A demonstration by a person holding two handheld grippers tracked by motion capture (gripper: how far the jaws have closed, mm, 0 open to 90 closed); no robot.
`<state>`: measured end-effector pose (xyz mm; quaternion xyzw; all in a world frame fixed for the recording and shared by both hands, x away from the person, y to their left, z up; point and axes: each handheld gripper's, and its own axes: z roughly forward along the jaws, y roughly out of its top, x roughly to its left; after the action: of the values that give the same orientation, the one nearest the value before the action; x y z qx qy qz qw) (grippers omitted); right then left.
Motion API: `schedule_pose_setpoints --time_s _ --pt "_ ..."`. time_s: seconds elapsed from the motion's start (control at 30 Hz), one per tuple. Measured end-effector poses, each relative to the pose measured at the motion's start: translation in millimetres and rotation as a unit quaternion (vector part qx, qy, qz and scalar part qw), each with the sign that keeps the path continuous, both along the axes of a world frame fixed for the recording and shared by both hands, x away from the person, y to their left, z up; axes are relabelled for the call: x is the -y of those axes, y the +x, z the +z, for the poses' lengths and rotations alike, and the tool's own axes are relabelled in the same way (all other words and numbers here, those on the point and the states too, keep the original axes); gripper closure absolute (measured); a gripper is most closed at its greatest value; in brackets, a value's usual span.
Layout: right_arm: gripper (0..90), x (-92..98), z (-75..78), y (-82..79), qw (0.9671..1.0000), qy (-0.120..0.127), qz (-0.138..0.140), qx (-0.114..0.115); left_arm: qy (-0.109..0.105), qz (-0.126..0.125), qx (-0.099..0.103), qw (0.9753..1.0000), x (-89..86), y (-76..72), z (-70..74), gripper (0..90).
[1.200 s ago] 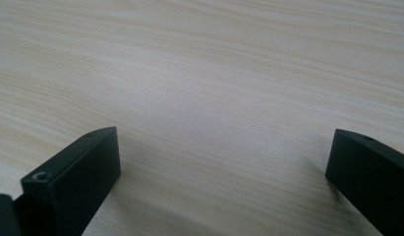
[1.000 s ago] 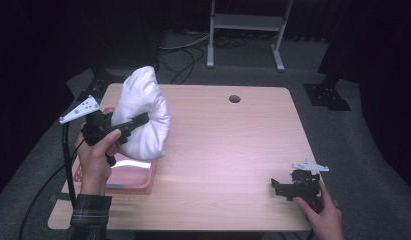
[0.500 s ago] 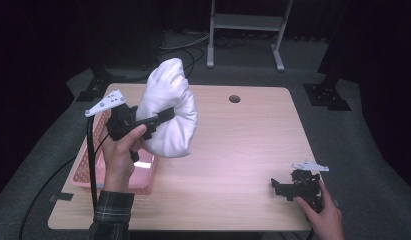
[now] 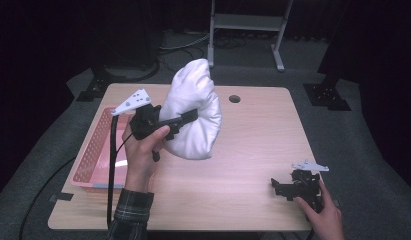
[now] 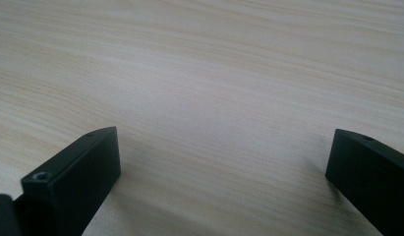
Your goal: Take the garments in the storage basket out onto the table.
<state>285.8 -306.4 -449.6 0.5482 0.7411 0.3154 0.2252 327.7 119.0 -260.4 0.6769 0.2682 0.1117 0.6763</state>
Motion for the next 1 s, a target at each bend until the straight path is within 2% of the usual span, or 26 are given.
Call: schedule_pose_setpoints --time_s 0.23,0.47,0.8,1.0 --pt "0.0 0.0 0.0 0.0 1.0000 0.000 0.000 0.000 0.004 -0.010 -0.002 0.9999 15.0 3.1 -5.3 52.0" --pt "0.0 0.0 0.0 0.0 1.0000 0.000 0.000 0.000 0.010 -0.016 -0.008 0.9998 29.6 6.9 -17.1 51.6" --pt "0.0 0.0 0.0 0.0 1.0000 0.000 0.000 0.000 0.013 -0.019 -0.012 0.9997 40.0 9.9 -31.8 51.0" --pt "0.0 0.0 0.1 0.0 1.0000 0.000 0.000 0.000 0.021 -0.021 -0.024 0.9993 46.8 12.9 -45.3 50.7"
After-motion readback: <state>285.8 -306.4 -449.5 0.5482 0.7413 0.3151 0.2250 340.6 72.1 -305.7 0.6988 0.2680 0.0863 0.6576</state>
